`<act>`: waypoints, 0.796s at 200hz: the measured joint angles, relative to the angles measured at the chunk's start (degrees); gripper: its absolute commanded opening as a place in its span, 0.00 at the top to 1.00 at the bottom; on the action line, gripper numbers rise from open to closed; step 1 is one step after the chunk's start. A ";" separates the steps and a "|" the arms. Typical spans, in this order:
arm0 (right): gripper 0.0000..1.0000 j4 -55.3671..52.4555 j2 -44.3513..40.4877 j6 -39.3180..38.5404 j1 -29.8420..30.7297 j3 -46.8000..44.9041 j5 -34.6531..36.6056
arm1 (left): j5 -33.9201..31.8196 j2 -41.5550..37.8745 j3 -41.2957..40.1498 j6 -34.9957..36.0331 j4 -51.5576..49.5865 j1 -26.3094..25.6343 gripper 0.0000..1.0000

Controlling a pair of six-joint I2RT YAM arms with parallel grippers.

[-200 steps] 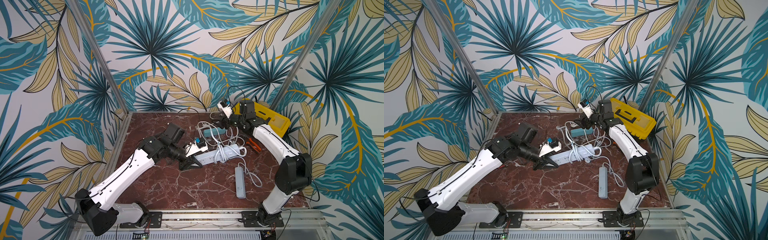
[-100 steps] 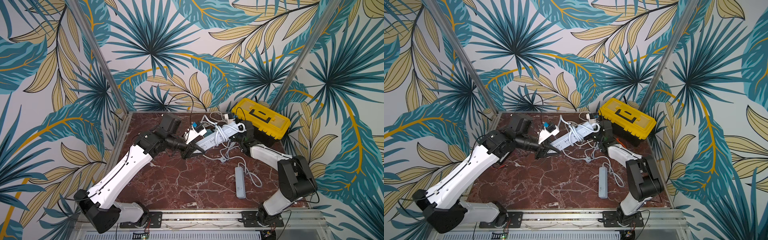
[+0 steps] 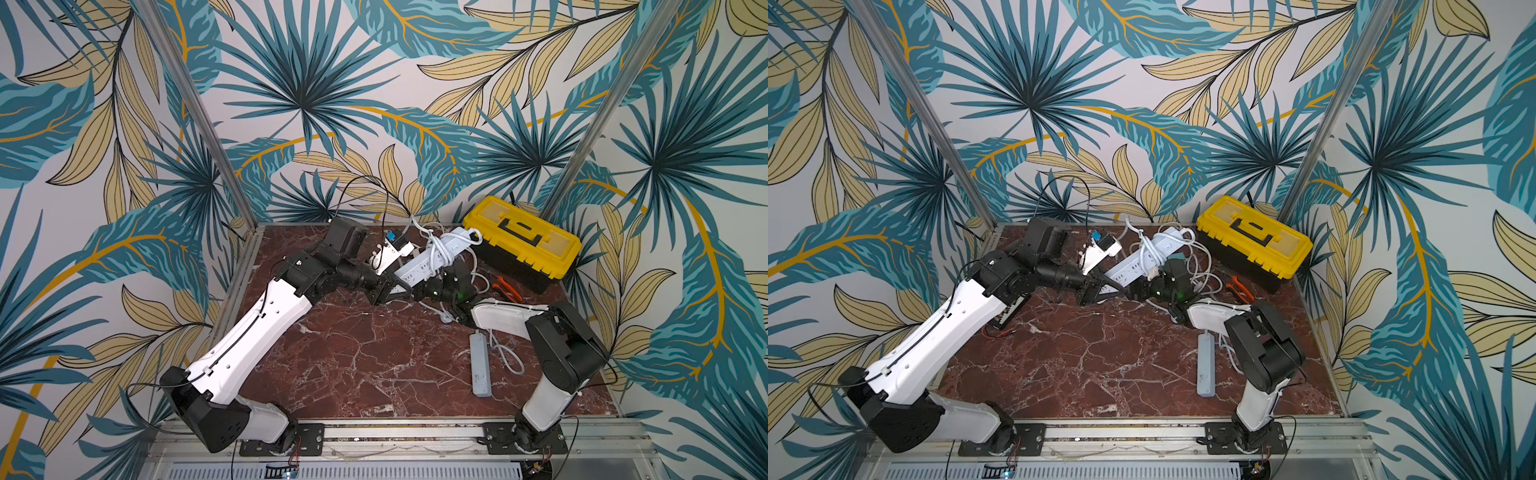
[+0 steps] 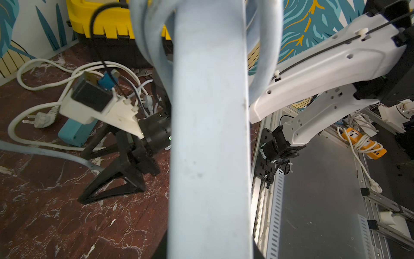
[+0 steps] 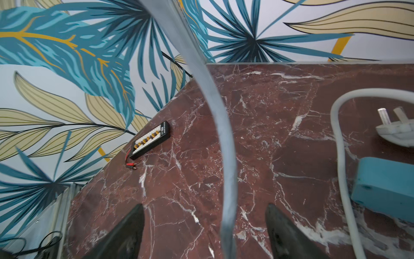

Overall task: Wrap the cord around the power strip
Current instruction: Wrap the power cord around the power strip.

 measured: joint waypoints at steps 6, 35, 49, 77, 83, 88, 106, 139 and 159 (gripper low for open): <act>0.22 -0.66 0.68 -0.42 0.26 1.03 1.46 | -0.07 0.00 0.00 -0.22 -0.02 0.00 1.00; 0.47 -2.25 3.52 -1.97 1.03 5.88 6.60 | -0.68 0.00 0.00 -0.68 -0.07 0.00 1.00; 0.68 -2.40 4.74 -2.32 1.44 7.41 7.72 | -1.57 0.00 0.00 -1.25 0.09 0.37 1.00; 0.93 -3.23 5.35 -2.91 3.30 7.21 9.05 | -2.91 0.00 0.00 -3.96 2.19 3.48 1.00; 0.97 -3.15 5.27 -3.15 3.82 6.60 9.27 | -3.15 0.00 -0.04 -4.76 3.06 5.01 1.00; 0.99 -3.15 5.09 -3.56 4.24 5.92 9.57 | -3.32 0.00 -0.07 -5.42 3.74 6.40 1.00; 1.00 -4.63 3.41 -5.40 5.46 2.43 11.13 | -5.25 0.00 -0.07 -7.06 5.44 11.76 1.00; 1.00 -7.45 -2.75 -11.41 7.06 -4.55 16.39 | -11.30 0.00 -0.07 -8.70 6.38 20.63 1.00; 1.00 -7.43 -7.58 -16.92 8.79 -7.80 20.02 | -16.20 0.00 -0.22 -8.11 5.90 23.61 1.00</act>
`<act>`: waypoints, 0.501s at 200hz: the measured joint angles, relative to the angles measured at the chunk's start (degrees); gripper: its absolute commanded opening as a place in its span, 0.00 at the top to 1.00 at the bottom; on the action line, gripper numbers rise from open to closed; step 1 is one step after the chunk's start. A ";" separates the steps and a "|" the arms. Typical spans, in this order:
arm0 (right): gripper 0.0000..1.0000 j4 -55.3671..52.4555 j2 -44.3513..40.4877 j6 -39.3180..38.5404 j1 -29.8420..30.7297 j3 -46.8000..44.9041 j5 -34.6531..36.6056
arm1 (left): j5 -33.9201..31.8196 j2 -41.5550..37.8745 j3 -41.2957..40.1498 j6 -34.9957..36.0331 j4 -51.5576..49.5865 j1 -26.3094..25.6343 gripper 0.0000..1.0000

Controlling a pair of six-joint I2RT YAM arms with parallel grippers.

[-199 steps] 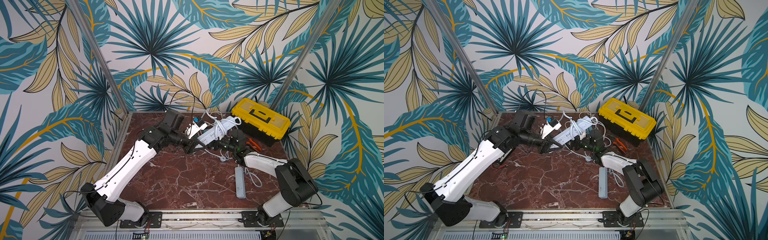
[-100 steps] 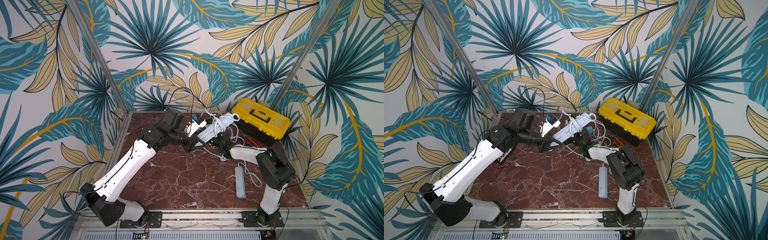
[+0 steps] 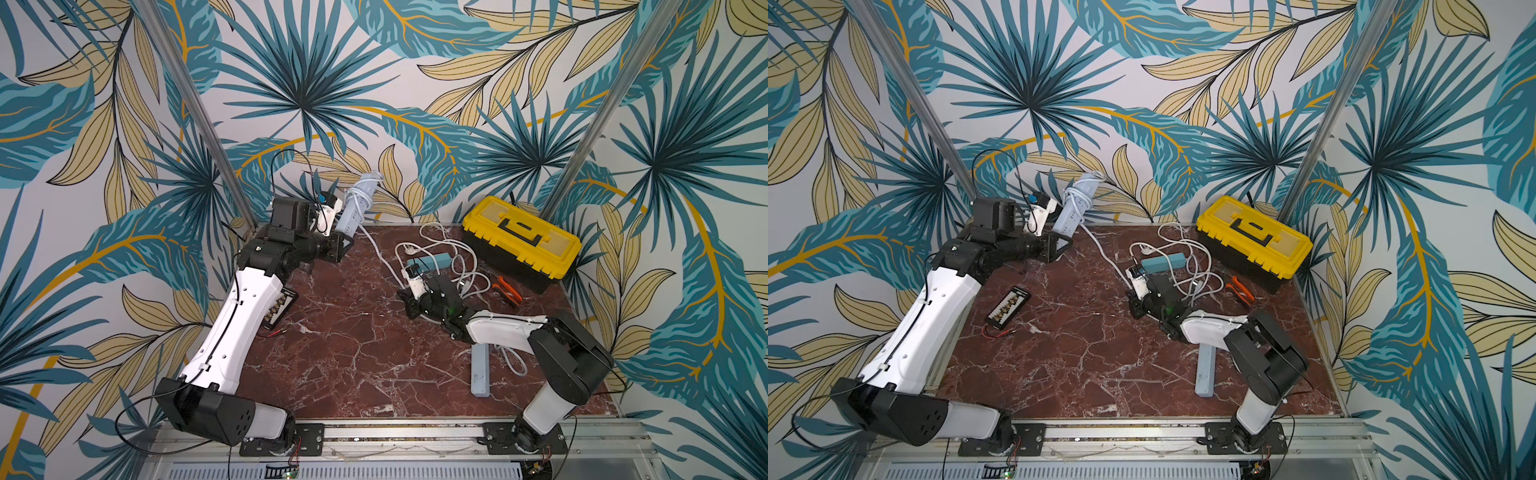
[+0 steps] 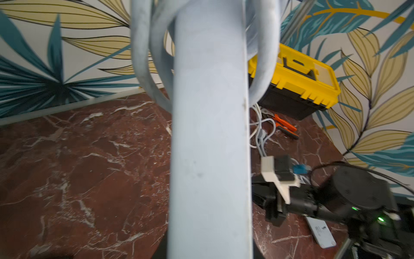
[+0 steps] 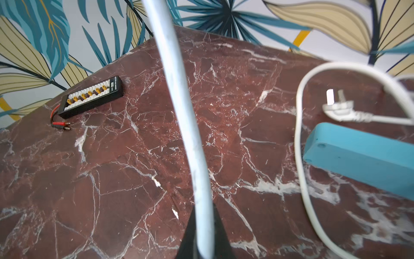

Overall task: Wrap the cord around the power strip
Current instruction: Wrap the power cord around the power strip.

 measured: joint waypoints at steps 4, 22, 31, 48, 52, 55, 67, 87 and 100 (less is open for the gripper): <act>1.00 0.00 -1.14 -1.36 0.48 -0.61 0.92 | -1.16 0.00 -0.11 0.24 -0.13 0.20 1.00; 1.00 -0.63 -6.16 -8.20 2.54 -2.67 3.58 | -6.32 0.09 -0.94 2.67 -0.24 0.48 1.00; 1.00 -1.66 -8.66 -11.98 3.30 -3.34 4.48 | -8.37 0.31 -1.46 4.24 -0.24 0.46 1.00; 1.00 -5.09 -13.46 -19.10 4.33 -3.56 5.68 | -11.72 1.36 -2.84 7.19 0.15 0.28 1.00; 1.00 -6.23 -14.62 -20.57 4.57 -3.45 5.81 | -12.68 1.68 -3.30 8.00 0.33 0.13 1.00; 1.00 -7.06 -15.43 -21.79 4.66 -3.30 5.86 | -13.33 1.97 -3.65 8.46 0.44 0.00 1.00; 1.00 -11.30 -18.64 -26.16 5.03 -1.99 5.99 | -16.37 3.15 -5.35 10.86 1.05 -1.01 1.00; 1.00 -18.67 -22.08 -32.65 5.14 2.27 6.10 | -21.11 5.49 -8.02 14.58 1.75 -3.93 1.00; 1.00 -23.21 -22.86 -36.22 5.11 6.45 6.54 | -23.10 6.91 -9.07 16.44 1.44 -6.03 1.00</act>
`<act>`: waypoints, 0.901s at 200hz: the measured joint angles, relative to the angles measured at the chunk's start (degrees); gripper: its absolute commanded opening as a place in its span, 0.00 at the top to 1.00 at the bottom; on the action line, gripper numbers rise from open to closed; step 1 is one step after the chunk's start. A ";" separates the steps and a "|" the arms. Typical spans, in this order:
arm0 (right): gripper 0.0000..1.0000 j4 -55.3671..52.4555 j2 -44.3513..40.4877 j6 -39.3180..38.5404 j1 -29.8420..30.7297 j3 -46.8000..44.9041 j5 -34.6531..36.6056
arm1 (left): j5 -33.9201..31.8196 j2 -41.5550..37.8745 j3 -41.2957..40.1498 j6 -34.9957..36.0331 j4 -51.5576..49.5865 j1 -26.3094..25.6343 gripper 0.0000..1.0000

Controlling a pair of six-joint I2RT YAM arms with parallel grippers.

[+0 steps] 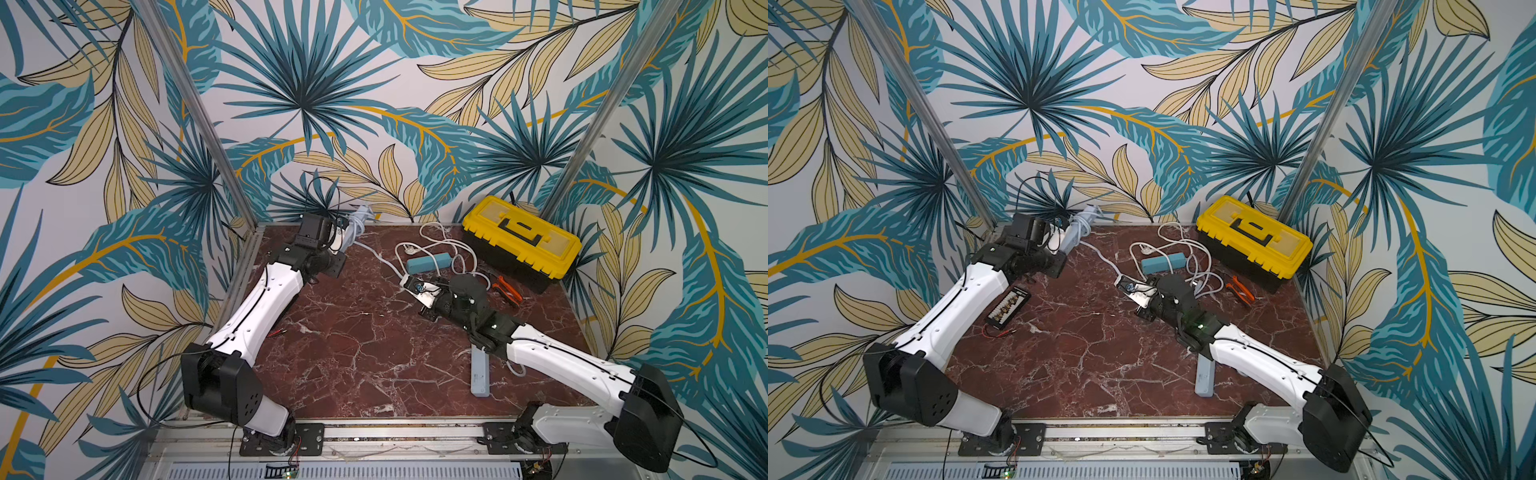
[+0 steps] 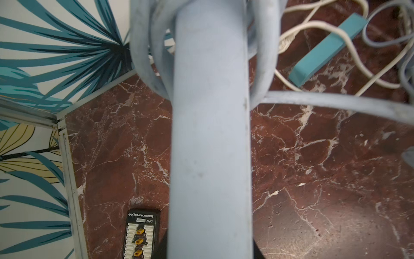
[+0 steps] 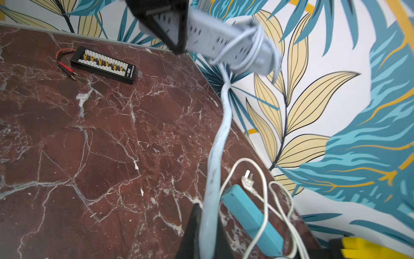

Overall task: Wrap the cord around the power strip
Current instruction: Wrap the power cord around the power strip.

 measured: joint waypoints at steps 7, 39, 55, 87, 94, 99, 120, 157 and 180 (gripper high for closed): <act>1.00 -2.34 0.00 -1.68 0.00 2.58 0.17 | -0.70 0.63 -0.31 0.79 -0.55 -1.25 1.00; 1.00 -11.23 2.16 -7.61 -2.64 14.88 -1.03 | 1.55 1.16 -1.66 3.78 -4.17 -6.88 1.00; 1.00 -15.26 5.05 -9.29 -5.29 20.85 -2.91 | 5.68 0.24 -3.41 4.94 -6.78 -9.90 1.00; 1.00 -24.81 12.61 -10.95 -9.97 32.06 -9.70 | 18.10 -2.27 -6.47 7.17 -12.20 -16.28 1.00; 1.00 -27.21 14.56 -10.97 -10.99 34.60 -12.15 | 21.62 -3.32 -7.19 7.69 -12.74 -17.62 1.00; 1.00 -28.87 15.78 -10.99 -11.72 36.24 -13.77 | 23.91 -4.09 -7.61 8.02 -13.05 -18.29 1.00; 1.00 -35.52 20.46 -10.54 -14.93 42.38 -22.16 | 33.62 -6.95 -7.93 8.98 -13.88 -19.78 1.00; 0.81 -36.13 25.09 -1.99 -21.42 44.11 -38.82 | 43.01 -9.57 -5.11 9.88 -14.51 -19.71 1.00; 0.63 -22.99 25.31 7.04 -24.41 35.85 -44.28 | 45.29 -9.73 -1.81 10.84 -15.37 -19.98 1.00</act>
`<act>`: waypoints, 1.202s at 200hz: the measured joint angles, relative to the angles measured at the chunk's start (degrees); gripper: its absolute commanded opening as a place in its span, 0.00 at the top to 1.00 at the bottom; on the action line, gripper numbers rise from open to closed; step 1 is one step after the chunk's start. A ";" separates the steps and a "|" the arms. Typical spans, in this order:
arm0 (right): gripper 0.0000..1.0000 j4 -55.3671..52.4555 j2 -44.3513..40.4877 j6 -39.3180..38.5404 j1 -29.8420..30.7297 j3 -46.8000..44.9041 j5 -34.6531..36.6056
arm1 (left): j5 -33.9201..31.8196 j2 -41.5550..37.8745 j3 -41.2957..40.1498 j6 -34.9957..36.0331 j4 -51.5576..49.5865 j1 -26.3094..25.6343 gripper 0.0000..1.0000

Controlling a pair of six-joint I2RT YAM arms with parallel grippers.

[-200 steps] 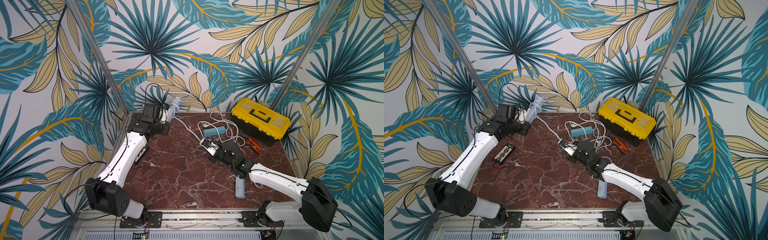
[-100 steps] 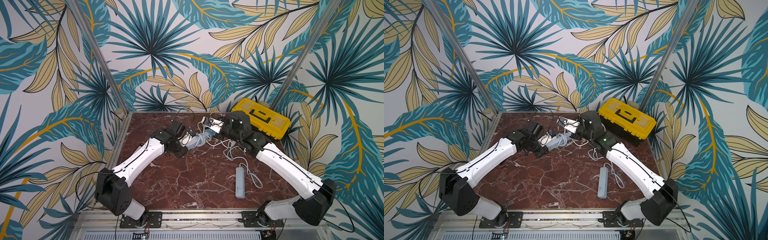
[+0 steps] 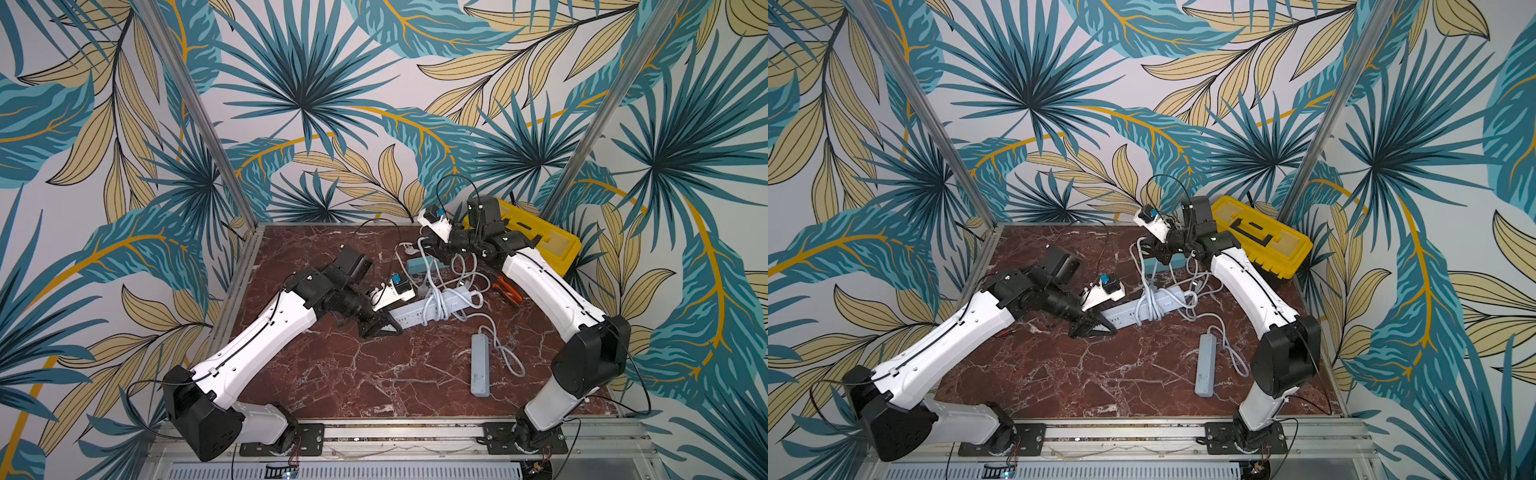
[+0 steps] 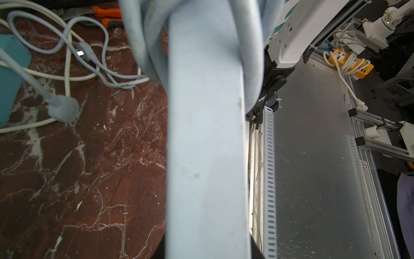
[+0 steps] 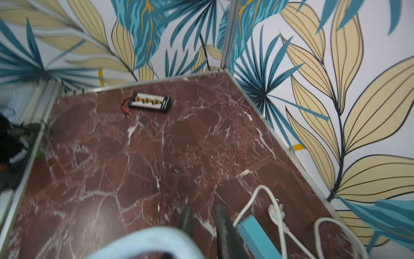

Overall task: Wrap the cord around the power strip
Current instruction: Wrap the power cord around the power strip.

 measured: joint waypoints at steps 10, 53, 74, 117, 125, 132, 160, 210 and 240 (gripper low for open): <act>0.58 6.08 0.33 4.63 -0.79 -4.22 -0.85 | 1.27 -0.07 1.18 0.72 -0.26 -0.42 1.00; 0.52 35.93 3.63 25.29 -1.42 -21.03 -2.45 | 3.67 -0.11 4.98 0.57 -0.22 -1.25 1.00; 0.51 47.21 4.81 32.54 -1.11 -25.70 -1.22 | 3.19 -0.11 6.01 -0.70 0.24 -1.25 1.00; 0.52 58.82 5.09 38.29 -0.44 -31.06 3.37 | 1.05 -0.13 7.43 -4.17 3.08 -1.22 1.00; 0.54 60.19 5.27 38.75 -0.42 -31.50 4.17 | 0.59 -0.13 7.54 -4.79 3.52 -1.22 1.00; 0.54 61.11 5.31 39.17 -0.44 -31.80 4.72 | 0.13 -0.13 7.61 -5.35 3.91 -1.22 1.00; 0.52 63.87 5.40 40.59 -0.33 -33.40 7.28 | -2.01 -0.15 7.80 -7.69 5.57 -0.79 1.00; 0.85 65.07 4.90 41.11 0.44 -37.88 10.38 | -5.64 -0.81 5.79 -17.29 12.76 3.32 1.00; 0.97 60.43 2.80 39.91 3.54 -38.27 13.88 | -9.99 -0.85 4.92 -23.54 16.22 5.86 1.00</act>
